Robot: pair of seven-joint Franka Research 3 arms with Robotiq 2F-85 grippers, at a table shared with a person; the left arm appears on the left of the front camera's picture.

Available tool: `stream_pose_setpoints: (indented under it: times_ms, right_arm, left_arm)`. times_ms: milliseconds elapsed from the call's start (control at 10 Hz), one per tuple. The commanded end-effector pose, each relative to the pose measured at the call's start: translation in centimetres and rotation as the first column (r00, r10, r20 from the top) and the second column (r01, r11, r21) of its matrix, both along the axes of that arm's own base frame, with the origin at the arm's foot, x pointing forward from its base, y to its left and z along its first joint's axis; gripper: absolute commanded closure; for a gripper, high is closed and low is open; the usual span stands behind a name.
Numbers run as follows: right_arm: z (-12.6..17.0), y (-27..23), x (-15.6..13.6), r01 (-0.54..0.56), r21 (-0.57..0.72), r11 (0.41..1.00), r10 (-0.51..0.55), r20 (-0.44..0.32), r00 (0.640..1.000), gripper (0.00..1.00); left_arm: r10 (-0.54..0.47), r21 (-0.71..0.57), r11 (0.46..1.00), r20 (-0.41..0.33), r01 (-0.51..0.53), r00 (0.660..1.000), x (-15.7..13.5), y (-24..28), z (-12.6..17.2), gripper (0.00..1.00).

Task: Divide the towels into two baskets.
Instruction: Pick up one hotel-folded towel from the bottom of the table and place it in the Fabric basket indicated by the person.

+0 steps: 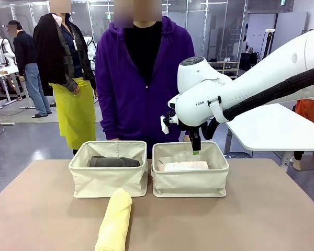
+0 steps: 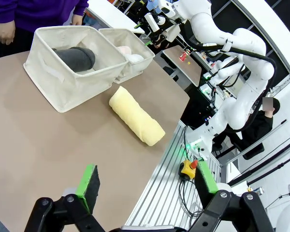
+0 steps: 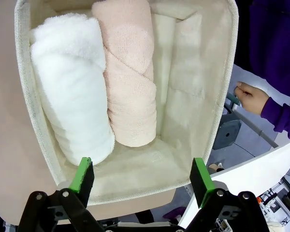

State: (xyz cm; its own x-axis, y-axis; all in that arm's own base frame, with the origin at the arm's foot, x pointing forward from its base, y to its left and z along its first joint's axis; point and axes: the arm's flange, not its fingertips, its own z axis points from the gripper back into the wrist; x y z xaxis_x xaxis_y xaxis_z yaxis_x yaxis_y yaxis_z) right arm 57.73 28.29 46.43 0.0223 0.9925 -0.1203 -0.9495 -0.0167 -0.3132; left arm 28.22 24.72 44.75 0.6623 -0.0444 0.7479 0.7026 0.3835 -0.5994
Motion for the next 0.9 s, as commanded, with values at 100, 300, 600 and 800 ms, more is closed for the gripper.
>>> stream_pose_setpoints:
  times_ms: [100, 300, 600, 800]
  right_arm:
    - [0.0, 0.0, 0.0, 0.0, 0.0, 1.0, 0.0, 0.0, 1.0, 0.0]
    - [3.0, -1.5, -3.3, 0.079, 0.031, 0.996, -0.079, -0.021, 0.997, 0.0]
    - [8.0, -5.4, -10.5, 0.323, 0.189, 0.927, -0.295, -0.163, 0.941, 0.0]
    - [9.7, -11.6, -14.9, 0.479, 0.331, 0.813, -0.388, -0.306, 0.87, 0.0]
  left_arm:
    - [-0.006, -0.003, 1.0, 0.0, 0.006, 1.0, -0.4, 0.1, 0.1, 0.0]
    - [-0.006, -0.003, 1.0, 0.0, 0.006, 1.0, -0.4, 0.1, 0.1, 0.0]
    - [-0.006, -0.003, 1.0, 0.0, 0.006, 1.0, -0.4, 0.1, 0.1, 0.0]
    - [-0.006, -0.003, 1.0, 0.0, 0.006, 1.0, -0.4, 0.1, 0.1, 0.0]
